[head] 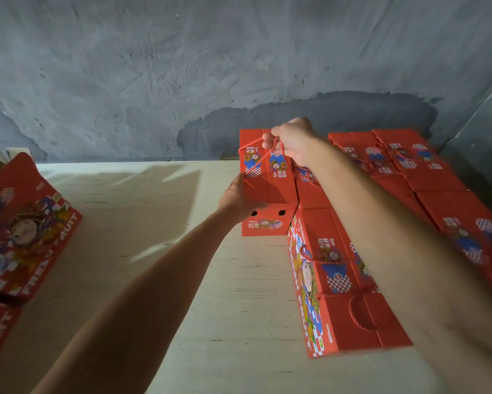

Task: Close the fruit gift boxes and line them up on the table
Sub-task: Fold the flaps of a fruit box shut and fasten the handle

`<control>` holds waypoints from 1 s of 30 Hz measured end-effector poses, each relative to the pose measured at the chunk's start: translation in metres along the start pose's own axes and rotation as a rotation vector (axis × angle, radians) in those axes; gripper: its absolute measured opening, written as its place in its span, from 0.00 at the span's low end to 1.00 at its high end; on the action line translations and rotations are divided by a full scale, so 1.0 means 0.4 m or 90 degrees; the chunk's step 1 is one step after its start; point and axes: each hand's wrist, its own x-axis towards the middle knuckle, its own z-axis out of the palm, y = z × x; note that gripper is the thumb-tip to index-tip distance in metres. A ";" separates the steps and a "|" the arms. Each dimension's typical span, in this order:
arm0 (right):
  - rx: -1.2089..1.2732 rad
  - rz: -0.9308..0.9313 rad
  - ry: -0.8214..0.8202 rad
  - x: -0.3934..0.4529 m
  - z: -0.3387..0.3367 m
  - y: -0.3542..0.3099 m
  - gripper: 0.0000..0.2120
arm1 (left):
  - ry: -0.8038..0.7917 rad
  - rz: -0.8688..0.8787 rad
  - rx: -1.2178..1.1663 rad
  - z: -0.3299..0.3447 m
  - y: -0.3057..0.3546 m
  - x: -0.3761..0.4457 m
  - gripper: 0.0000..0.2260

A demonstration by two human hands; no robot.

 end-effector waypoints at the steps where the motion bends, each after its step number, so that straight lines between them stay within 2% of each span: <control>1: -0.013 0.007 0.005 -0.004 -0.002 0.011 0.06 | -0.001 -0.007 0.002 -0.003 0.004 0.000 0.35; 5: -0.183 -0.015 0.043 -0.029 -0.024 0.048 0.16 | -0.027 -0.052 -0.021 -0.040 0.034 -0.016 0.24; 8: -0.229 -0.071 0.058 -0.086 -0.031 0.032 0.19 | 0.014 -0.024 -0.038 -0.072 0.051 -0.060 0.16; 11: -0.253 -0.127 0.050 -0.181 -0.006 0.013 0.24 | 0.017 -0.026 -0.152 -0.120 0.073 -0.134 0.12; 14: -0.243 -0.177 0.005 -0.316 0.045 0.006 0.23 | 0.002 -0.016 -0.293 -0.197 0.086 -0.256 0.05; 19: -0.147 -0.208 -0.061 -0.575 0.169 0.022 0.18 | 0.089 -0.004 -0.369 -0.342 0.030 -0.524 0.05; 24: -0.124 -0.230 -0.139 -0.824 0.308 0.080 0.17 | 0.187 -0.104 -0.496 -0.470 -0.132 -0.839 0.06; 30: -0.096 -0.210 -0.272 -1.114 0.535 0.180 0.18 | 0.379 -0.171 -0.463 -0.588 -0.363 -1.221 0.06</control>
